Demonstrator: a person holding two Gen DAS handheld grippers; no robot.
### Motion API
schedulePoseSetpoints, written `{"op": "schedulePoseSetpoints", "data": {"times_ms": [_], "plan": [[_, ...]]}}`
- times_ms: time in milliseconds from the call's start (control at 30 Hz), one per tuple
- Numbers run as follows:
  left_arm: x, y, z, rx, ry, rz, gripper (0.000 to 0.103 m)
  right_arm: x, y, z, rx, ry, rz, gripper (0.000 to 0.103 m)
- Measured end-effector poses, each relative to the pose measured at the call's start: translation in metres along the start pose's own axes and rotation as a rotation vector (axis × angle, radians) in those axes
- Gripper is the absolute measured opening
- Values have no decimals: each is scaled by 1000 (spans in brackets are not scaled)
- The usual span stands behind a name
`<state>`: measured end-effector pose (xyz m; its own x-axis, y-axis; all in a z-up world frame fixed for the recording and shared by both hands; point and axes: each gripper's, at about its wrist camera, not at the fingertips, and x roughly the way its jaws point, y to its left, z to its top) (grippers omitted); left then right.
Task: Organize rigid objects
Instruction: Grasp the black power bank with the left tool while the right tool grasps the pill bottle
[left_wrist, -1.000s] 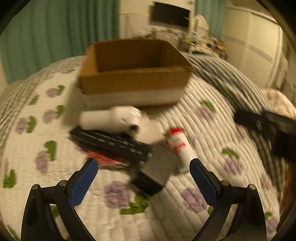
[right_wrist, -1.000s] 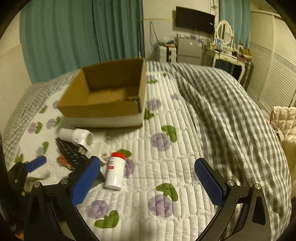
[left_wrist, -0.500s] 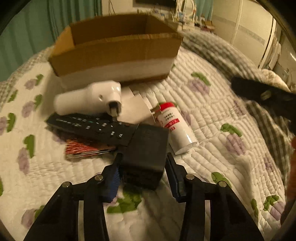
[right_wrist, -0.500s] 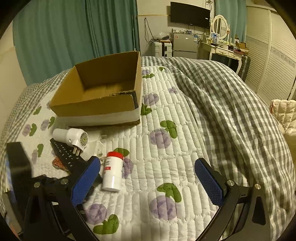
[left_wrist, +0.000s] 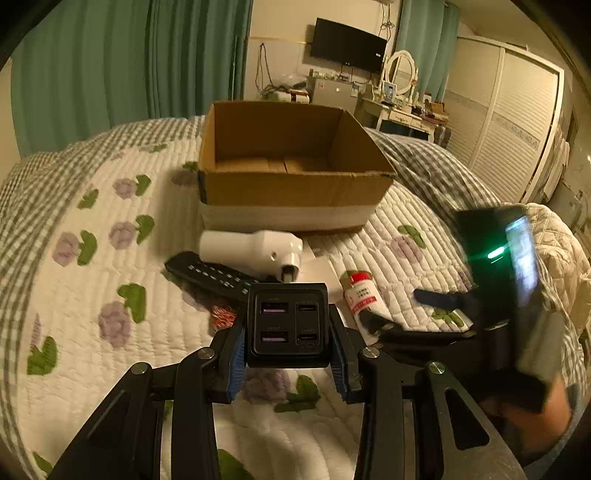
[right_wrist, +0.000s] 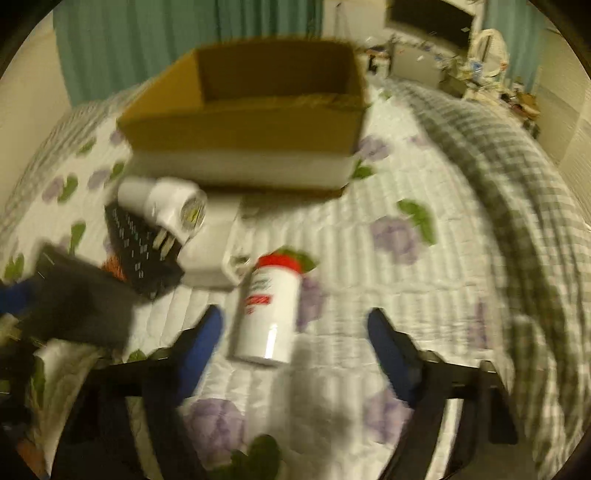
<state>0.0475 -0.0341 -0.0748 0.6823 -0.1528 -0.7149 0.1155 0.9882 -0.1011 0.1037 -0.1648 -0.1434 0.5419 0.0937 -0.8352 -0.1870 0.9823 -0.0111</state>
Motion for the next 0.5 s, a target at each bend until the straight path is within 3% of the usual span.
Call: {"op": "schedulePoseSetpoints", "data": {"times_ms": [67,267,500], "plan": [[1,3,2,-9,-5,-1,38,11,3,-1,-3,23,0,66],[9,3,1,22,4,49,38,31,5,5,11,50,51,38],[0,2,9,18,8,61,38,5,-4,3,25,-2,44,36]]}}
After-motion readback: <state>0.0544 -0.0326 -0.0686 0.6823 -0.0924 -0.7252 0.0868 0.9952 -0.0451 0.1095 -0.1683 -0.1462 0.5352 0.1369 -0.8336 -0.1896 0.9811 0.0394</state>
